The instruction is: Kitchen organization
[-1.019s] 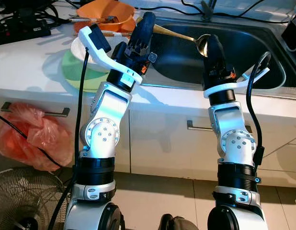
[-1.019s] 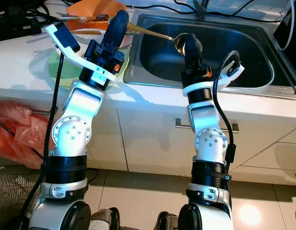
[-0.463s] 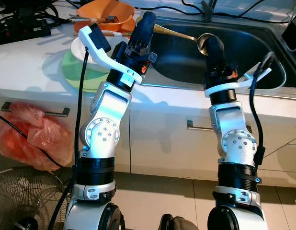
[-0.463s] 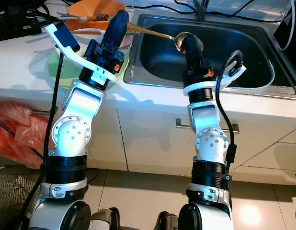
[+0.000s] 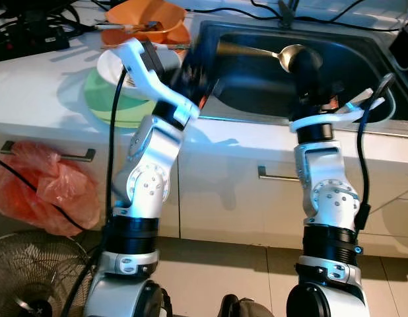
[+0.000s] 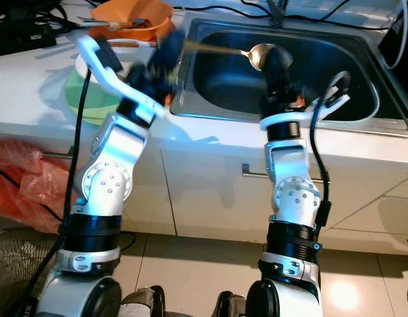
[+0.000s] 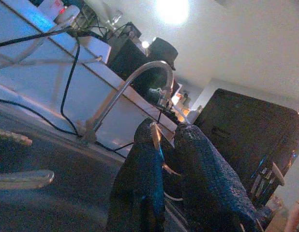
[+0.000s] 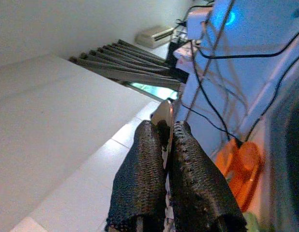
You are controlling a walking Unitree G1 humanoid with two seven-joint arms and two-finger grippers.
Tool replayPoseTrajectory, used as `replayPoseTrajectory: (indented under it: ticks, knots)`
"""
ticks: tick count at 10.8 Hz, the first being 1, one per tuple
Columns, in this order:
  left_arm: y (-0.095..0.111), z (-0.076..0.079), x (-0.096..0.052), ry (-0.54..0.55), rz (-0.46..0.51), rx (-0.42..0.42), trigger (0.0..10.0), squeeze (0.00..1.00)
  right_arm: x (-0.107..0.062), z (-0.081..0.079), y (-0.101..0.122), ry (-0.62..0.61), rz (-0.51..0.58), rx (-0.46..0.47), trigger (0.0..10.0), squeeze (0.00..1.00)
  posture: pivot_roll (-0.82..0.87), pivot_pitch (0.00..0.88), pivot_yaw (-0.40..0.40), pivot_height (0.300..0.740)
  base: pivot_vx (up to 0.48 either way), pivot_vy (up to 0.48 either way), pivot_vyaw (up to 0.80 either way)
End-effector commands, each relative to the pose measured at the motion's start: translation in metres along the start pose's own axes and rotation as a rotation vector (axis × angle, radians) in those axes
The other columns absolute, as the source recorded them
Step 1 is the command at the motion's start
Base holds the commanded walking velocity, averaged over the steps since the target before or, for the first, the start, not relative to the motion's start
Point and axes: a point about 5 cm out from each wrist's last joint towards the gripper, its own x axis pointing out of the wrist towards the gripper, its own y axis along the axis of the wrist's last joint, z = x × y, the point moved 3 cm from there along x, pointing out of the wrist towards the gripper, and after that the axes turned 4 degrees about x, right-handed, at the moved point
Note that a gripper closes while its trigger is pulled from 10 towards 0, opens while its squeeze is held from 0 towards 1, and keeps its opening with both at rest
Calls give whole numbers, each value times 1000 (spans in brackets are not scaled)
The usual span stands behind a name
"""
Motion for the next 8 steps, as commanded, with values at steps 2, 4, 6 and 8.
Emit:
replayPoseTrajectory:
  ticks: [2,4,6,8]
  knots:
    - [-21,7,1,-22,-98,44,10000,1000,6,-12,-7,42,2,41,0,0,112,155,-47,740,0,0,0]
    - [-27,14,-2,-65,-122,53,10000,1000,6,-12,-5,38,13,58,0,0,111,155,-46,740,0,0,0]
    - [-30,21,-4,-125,-140,45,10000,1000,6,-12,-3,32,28,69,0,0,112,154,-45,740,0,0,0]
    - [-41,26,-9,-178,-209,145,10000,0,8,-13,3,30,52,66,0,0,112,155,-46,740,0,0,0]
